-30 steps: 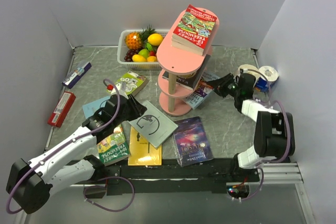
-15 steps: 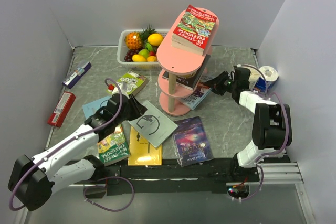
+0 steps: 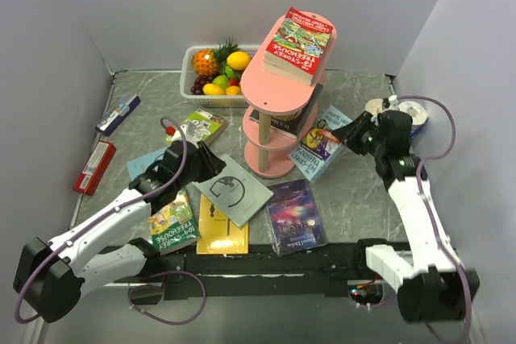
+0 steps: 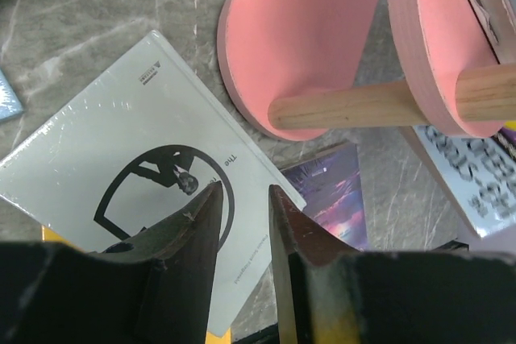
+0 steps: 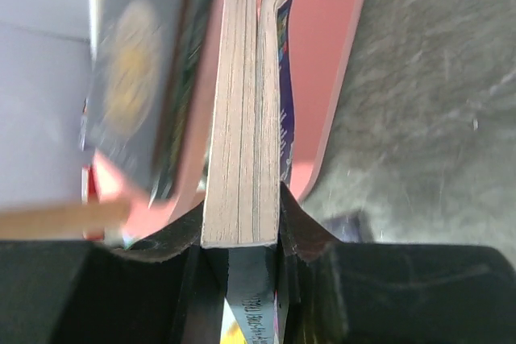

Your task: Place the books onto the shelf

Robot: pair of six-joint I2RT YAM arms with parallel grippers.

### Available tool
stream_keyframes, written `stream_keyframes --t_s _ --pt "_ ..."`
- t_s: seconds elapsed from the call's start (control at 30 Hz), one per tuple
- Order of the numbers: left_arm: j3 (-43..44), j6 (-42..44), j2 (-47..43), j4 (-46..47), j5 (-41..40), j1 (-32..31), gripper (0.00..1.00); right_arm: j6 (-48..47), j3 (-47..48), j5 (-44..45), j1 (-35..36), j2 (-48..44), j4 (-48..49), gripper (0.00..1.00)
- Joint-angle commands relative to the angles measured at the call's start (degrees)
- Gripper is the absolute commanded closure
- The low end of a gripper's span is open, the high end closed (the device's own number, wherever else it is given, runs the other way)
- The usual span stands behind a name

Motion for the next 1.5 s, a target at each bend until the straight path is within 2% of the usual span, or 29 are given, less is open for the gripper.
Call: stream_keyframes --t_s 0.0,0.1,0.2,0.27,0.37,0.43,0.47,0.53,0.8,1.0,1.17,1.23,1.47 --pt "0.60 0.03 -1.83 2.49 3.61 0.28 0.63 -3.74 -0.52 -0.82 2.47 -7.80 -11.12 1.00" --pt "-2.92 -1.81 -3.68 6.96 8.89 0.28 0.62 -4.36 -3.25 -4.78 3.61 -13.25 -15.07 1.00" --pt "-5.91 -3.92 -7.18 8.47 10.57 0.28 0.61 -6.02 -0.89 -1.55 4.32 -20.10 -22.88 1.00" --pt "-6.53 -4.54 -8.60 7.78 9.08 0.28 0.61 -7.69 4.72 1.96 4.32 -23.19 -26.49 1.00" --pt "-4.17 -3.32 -10.01 4.27 6.10 0.28 0.61 -7.44 13.51 1.20 4.32 -24.86 -28.80 1.00" --pt "-0.74 -2.53 -10.54 0.93 6.00 0.37 0.61 -5.34 19.40 -0.03 4.32 -25.13 -25.20 1.00" --pt "0.66 -1.65 -10.45 -0.13 3.39 0.29 0.61 -4.98 21.16 -1.43 4.32 -24.95 -23.28 1.00" --pt "4.62 -0.77 -10.45 -2.94 1.79 0.28 0.60 -1.84 24.25 -2.84 4.32 -23.99 -15.99 1.00" --pt "15.60 2.66 -8.79 -5.41 -3.40 0.46 0.59 12.59 21.27 -8.29 4.23 -16.44 17.49 1.00" --pt "19.13 3.89 -6.24 -4.54 -3.67 1.16 0.58 29.45 22.93 -14.44 1.95 -4.05 42.19 1.00" --pt "20.54 5.03 -4.74 -3.83 -2.53 3.09 0.57 45.63 30.05 -22.17 -2.27 10.54 50.91 1.00" --pt "21.68 5.30 -3.78 -3.66 -1.83 4.32 0.57 48.01 35.93 -24.90 -3.76 16.16 48.63 1.00" --pt "23.88 6.09 -0.52 -2.87 2.04 7.84 0.57 45.56 47.27 -29.04 -6.05 24.52 38.19 1.00"
